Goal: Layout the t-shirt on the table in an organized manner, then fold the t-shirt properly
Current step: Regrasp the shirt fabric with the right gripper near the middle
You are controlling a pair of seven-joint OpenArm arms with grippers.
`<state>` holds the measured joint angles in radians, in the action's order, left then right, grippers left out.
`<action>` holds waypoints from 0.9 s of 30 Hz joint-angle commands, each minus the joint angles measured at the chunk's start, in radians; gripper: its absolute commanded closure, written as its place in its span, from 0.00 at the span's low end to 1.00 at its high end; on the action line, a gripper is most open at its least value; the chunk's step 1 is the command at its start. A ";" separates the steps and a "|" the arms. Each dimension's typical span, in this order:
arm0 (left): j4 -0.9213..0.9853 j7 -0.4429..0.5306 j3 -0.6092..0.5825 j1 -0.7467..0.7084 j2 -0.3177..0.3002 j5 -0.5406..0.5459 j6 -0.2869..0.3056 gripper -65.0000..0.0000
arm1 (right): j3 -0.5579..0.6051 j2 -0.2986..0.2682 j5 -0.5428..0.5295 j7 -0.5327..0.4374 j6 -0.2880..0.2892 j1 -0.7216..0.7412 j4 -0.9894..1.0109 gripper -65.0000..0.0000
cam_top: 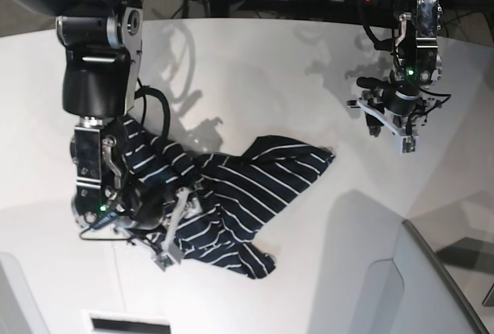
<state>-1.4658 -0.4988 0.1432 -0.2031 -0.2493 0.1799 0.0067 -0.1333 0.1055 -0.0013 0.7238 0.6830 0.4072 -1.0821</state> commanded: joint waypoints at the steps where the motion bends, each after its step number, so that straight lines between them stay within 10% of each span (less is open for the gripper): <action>1: -0.016 0.019 0.005 0.006 -0.009 -0.003 -0.004 0.59 | 0.002 -0.005 -0.007 -0.034 0.004 0.034 0.029 0.24; 8: -0.014 0.019 0.008 -0.011 -0.009 -0.003 -0.004 0.59 | 0.002 -0.010 -0.007 -0.128 0.002 0.114 0.259 0.39; 14: -0.014 0.019 0.011 -0.017 -0.009 -0.007 -0.004 0.59 | 0.004 0.001 -0.007 -0.122 0.002 0.092 0.225 1.00; 27: -0.014 0.018 0.002 0.012 -0.006 -0.006 -0.004 0.59 | 0.128 0.007 -0.130 0.207 0.010 -0.172 -0.330 0.99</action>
<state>-1.4639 -0.5030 0.1417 -0.2054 -0.2436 0.1734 0.0067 -0.0063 0.1078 -0.1139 0.9470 0.6888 0.2104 -1.3987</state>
